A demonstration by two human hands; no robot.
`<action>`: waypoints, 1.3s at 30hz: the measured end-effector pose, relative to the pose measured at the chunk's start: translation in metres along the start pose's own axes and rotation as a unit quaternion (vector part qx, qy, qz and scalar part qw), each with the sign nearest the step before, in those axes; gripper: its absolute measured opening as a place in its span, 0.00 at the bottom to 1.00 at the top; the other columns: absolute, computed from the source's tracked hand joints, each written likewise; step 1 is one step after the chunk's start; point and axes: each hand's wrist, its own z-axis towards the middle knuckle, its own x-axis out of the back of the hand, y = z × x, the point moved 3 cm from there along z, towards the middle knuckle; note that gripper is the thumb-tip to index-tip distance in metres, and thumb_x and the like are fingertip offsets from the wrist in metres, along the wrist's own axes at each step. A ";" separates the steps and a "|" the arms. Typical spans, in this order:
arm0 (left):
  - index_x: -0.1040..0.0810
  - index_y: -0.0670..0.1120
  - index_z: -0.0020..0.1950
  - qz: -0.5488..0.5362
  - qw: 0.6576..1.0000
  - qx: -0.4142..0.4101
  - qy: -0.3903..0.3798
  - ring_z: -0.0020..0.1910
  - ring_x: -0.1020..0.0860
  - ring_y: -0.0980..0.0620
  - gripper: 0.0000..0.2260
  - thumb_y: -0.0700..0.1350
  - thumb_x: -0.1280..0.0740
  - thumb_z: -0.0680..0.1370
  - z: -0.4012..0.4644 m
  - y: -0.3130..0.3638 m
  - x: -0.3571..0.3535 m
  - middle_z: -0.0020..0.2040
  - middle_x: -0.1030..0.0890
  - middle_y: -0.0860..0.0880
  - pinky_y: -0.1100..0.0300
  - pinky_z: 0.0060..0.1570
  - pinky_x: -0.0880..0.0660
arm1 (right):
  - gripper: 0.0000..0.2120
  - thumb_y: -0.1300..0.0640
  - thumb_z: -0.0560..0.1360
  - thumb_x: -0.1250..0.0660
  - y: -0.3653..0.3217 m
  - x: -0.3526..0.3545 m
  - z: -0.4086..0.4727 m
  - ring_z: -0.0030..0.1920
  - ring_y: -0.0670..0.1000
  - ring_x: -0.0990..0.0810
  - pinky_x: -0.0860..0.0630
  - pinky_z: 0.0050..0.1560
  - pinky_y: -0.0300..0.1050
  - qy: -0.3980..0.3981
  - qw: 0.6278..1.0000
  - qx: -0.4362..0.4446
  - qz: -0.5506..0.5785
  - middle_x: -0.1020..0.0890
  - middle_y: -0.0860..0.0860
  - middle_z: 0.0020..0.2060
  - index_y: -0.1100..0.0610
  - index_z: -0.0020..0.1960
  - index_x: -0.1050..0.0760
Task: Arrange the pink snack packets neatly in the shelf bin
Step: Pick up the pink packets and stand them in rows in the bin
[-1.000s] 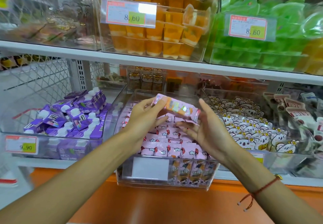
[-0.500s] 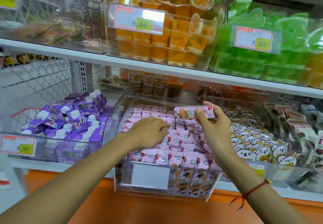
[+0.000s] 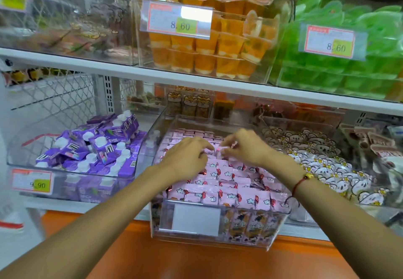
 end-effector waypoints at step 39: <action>0.18 0.50 0.48 0.083 0.989 -0.018 -0.123 0.47 0.21 0.51 0.05 0.49 0.33 0.76 0.062 0.035 -0.022 0.47 0.17 0.51 0.55 0.46 0.26 | 0.21 0.47 0.81 0.53 0.002 -0.034 -0.082 0.62 0.51 0.35 0.36 0.60 0.46 0.094 0.993 -0.008 -0.077 0.27 0.50 0.62 0.49 0.69 0.31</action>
